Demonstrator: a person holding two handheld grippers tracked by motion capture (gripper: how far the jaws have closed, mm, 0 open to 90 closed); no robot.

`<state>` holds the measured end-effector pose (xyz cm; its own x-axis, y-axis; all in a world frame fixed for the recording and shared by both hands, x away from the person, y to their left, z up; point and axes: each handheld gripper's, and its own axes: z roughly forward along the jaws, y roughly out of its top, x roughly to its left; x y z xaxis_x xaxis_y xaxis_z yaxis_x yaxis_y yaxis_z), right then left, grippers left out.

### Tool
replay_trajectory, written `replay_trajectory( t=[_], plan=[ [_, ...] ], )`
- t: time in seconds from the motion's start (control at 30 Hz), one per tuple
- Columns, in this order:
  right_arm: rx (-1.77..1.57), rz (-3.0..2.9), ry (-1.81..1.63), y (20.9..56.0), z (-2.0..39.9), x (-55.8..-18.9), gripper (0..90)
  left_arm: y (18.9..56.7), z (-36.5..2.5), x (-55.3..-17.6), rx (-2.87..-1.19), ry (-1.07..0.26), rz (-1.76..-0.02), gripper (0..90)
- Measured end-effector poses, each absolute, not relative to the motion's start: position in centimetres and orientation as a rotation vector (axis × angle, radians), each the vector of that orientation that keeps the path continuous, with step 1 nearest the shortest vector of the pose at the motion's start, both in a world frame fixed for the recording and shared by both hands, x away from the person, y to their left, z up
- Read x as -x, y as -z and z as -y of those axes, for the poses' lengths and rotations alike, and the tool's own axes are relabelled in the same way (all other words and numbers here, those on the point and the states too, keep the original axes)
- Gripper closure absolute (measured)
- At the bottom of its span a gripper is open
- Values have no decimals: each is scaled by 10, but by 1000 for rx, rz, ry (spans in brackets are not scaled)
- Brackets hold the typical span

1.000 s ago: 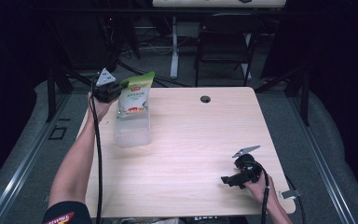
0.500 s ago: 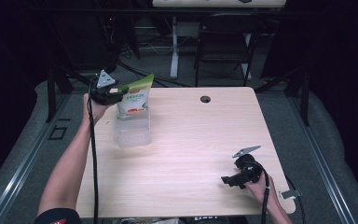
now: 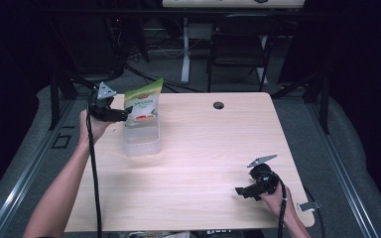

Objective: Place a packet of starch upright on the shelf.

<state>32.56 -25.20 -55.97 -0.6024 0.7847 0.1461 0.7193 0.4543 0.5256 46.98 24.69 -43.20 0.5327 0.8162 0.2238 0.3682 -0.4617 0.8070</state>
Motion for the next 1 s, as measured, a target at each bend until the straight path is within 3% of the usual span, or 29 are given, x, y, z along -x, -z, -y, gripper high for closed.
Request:
replay_trajectory(
  t=[0.47, 1.0],
  plan=[
    [-1330, -2588, -836, 559, 251, -325, 105, 470, -226, -400, -2201, -670, -1032, 121],
    [-1322, -2593, -836, 559, 249, -325, 105, 520, -217, -331, -2244, -506, -1154, 121]
  ],
)
